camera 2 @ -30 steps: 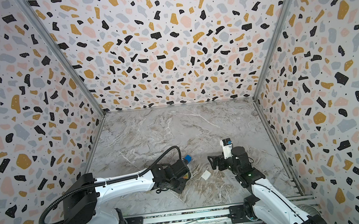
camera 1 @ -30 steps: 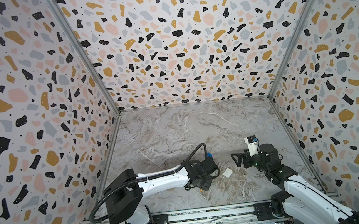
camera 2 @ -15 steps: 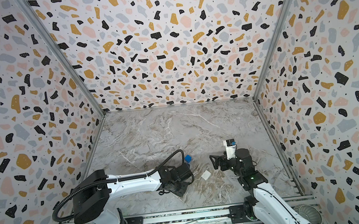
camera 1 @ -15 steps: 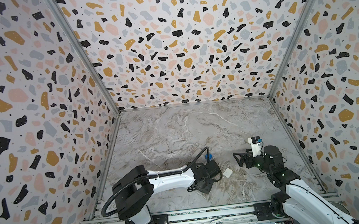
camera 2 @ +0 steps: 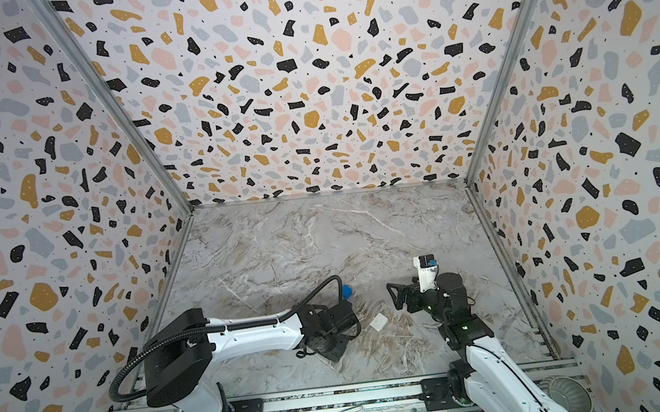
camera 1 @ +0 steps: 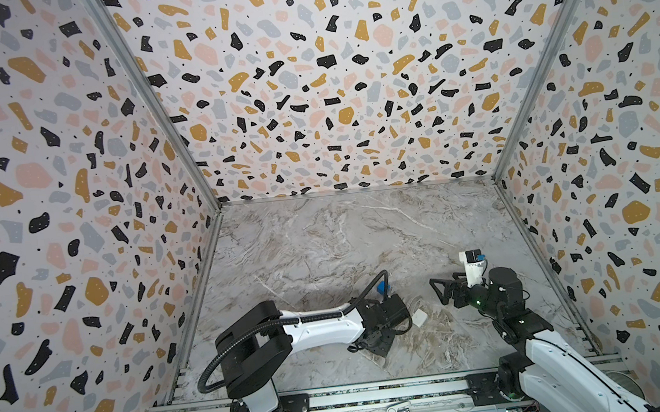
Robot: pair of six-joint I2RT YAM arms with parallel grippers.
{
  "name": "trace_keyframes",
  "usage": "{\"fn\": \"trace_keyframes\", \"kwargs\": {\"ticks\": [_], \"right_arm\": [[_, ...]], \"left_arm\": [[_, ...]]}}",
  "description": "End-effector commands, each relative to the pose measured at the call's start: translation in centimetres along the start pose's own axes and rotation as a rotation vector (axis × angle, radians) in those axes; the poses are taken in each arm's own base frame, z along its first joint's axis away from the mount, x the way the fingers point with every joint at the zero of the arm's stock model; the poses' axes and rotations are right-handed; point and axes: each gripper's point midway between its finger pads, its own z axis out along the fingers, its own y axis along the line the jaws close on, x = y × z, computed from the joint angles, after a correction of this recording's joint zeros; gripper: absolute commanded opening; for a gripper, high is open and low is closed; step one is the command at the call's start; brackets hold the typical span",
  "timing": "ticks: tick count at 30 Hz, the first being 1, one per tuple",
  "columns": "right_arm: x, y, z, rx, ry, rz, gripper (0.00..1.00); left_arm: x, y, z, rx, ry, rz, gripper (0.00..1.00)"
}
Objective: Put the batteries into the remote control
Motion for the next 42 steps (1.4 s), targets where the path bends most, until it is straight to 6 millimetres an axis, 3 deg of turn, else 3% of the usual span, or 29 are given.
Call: {"fn": "trace_keyframes", "kwargs": {"ticks": [1, 8, 13, 20, 29, 35, 42], "right_arm": [[-0.4, 0.2, -0.1, -0.016, -0.017, 0.002, 0.98], [-0.4, 0.0, -0.1, -0.017, -0.021, 0.01, 0.97], [-0.6, 0.1, -0.2, -0.023, -0.022, 0.008, 0.97], [-1.0, 0.2, -0.2, -0.027, -0.022, 0.002, 0.97], [-1.7, 0.4, 0.0, -0.029, -0.026, -0.011, 0.97], [-1.9, 0.6, -0.2, -0.035, -0.026, -0.015, 0.98], [-1.9, 0.7, -0.2, -0.041, -0.024, -0.015, 0.98]], "left_arm": [[-0.1, -0.3, 0.1, -0.004, 0.007, 0.001, 0.21], [0.0, -0.2, 0.4, -0.009, 0.012, 0.0, 0.19], [0.0, -0.8, 0.3, 0.026, 0.007, -0.022, 0.08], [-1.7, -1.5, -2.5, 0.062, -0.07, -0.062, 0.05], [-2.6, 0.0, -5.4, 0.03, -0.176, -0.168, 0.04], [-3.9, 2.0, -7.1, 0.009, -0.332, -0.338, 0.03], [-4.3, 4.6, -6.8, -0.005, -0.413, -0.487, 0.03]]}}
